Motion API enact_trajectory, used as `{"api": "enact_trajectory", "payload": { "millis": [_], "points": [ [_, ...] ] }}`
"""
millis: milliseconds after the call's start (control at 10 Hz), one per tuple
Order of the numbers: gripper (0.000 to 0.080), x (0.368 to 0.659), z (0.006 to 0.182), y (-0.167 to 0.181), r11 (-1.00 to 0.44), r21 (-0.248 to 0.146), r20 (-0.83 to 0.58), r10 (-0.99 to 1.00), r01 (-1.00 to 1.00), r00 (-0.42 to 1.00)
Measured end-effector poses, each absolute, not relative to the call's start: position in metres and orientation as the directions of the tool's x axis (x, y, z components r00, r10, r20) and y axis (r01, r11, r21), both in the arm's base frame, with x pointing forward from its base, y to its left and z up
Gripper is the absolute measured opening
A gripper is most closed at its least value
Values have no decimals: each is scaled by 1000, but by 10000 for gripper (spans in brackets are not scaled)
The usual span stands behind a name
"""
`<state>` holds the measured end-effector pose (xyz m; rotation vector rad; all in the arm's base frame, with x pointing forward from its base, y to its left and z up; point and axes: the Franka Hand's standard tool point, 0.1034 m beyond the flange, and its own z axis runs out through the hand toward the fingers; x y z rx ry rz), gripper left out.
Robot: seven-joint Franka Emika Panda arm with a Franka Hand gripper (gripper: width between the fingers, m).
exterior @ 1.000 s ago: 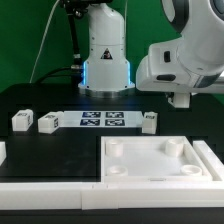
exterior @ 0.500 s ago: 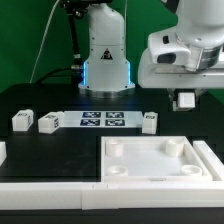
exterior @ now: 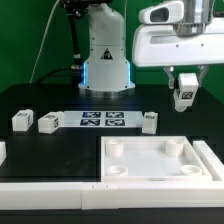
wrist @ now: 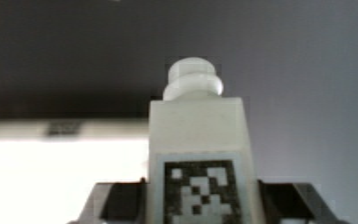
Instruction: Assemble one leg
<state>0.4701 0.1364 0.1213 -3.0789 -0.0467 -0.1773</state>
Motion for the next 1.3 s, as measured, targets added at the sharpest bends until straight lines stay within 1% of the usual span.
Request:
{"api": "enact_trajectory", "payload": {
  "millis": [100, 200, 600, 700, 800, 1000, 1100, 1300],
  "points": [
    [291, 479, 122, 133, -996, -67, 188, 39, 53, 981],
    [291, 476, 120, 136, -996, -80, 230, 27, 46, 973],
    [291, 475, 118, 135, -995, -78, 218, 37, 55, 975],
    [291, 488, 118, 127, -991, -59, 229, 107, 123, 968],
    [291, 515, 120, 120, -988, -50, 244, 130, 146, 961],
    [291, 553, 120, 113, -979, -40, 272, 180, 198, 945],
    [291, 566, 119, 110, -973, -31, 283, 210, 228, 936],
    [291, 582, 118, 101, -950, -3, 303, 298, 313, 905]
  ]
}}
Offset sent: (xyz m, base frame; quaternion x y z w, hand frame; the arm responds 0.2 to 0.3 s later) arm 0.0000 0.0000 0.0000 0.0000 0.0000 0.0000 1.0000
